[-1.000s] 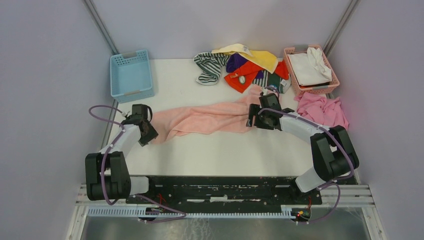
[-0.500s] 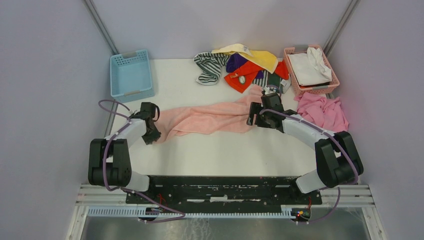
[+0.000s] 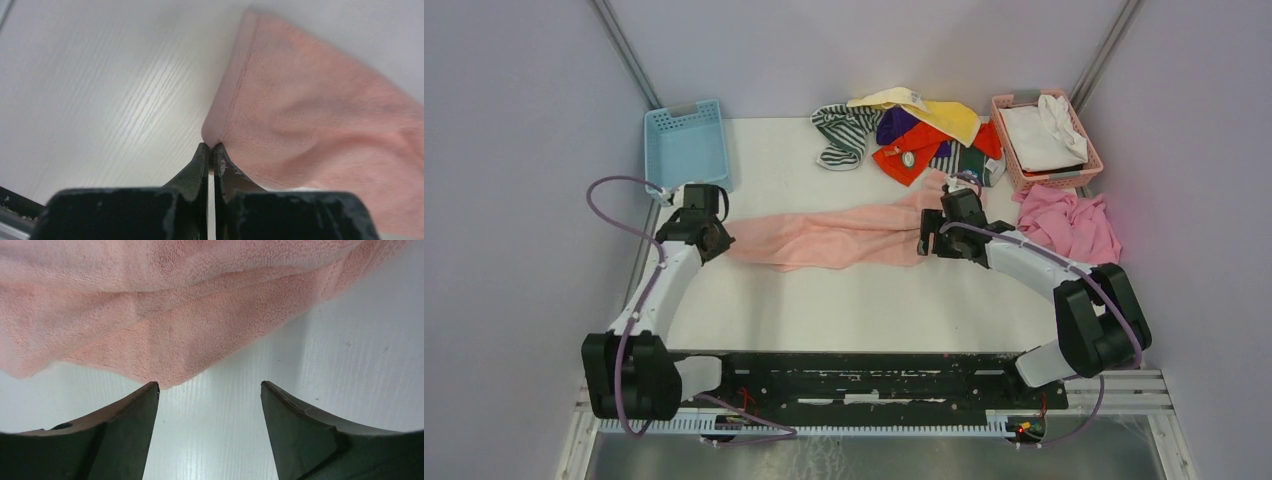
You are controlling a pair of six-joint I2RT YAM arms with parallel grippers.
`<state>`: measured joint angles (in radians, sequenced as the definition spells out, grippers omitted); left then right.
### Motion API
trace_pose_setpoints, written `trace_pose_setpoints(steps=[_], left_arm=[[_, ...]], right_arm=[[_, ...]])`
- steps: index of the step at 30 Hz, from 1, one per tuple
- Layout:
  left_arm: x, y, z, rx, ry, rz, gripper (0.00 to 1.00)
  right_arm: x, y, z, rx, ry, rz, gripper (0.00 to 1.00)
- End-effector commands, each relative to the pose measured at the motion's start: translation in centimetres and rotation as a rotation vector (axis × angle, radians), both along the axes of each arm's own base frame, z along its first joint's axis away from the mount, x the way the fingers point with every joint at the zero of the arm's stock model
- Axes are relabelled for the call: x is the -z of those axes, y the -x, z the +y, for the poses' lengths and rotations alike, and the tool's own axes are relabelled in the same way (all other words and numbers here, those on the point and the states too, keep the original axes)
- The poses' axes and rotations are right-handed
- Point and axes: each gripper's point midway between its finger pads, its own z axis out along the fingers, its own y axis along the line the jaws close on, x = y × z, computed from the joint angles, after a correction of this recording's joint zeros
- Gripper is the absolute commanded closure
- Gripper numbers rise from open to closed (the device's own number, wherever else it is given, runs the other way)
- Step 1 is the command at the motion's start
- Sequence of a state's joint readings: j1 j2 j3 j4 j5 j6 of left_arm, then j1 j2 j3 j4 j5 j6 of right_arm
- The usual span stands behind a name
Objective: Roll the towels
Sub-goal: Flatten out the towel at the center of the board.
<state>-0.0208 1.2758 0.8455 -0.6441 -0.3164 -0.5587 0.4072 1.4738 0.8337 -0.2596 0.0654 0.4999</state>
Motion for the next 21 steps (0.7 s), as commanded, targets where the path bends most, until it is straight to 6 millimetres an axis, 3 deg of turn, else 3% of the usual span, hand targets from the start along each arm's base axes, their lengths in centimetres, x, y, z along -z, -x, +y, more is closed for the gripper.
trace_pose_setpoints(steps=[1, 3, 8, 21], left_arm=[[-8.1, -2.1, 1.3, 0.03, -0.086, -0.219, 0.97], [-10.1, -2.1, 1.5, 0.041, -0.109, -0.278, 0.97], [-12.3, -2.4, 1.0, 0.087, -0.106, -0.381, 0.97], [-12.0, -2.9, 0.3, 0.144, -0.092, -0.426, 0.97]], right_arm=[[-0.9, -0.8, -0.6, 0.009, 0.047, -0.031, 0.17], [-0.6, -0.8, -1.2, 0.026, 0.087, -0.02, 0.17], [0.4, -1.9, -2.8, 0.084, 0.167, 0.005, 0.18], [3.2, -5.0, -0.6, 0.146, -0.026, 0.059, 0.2]])
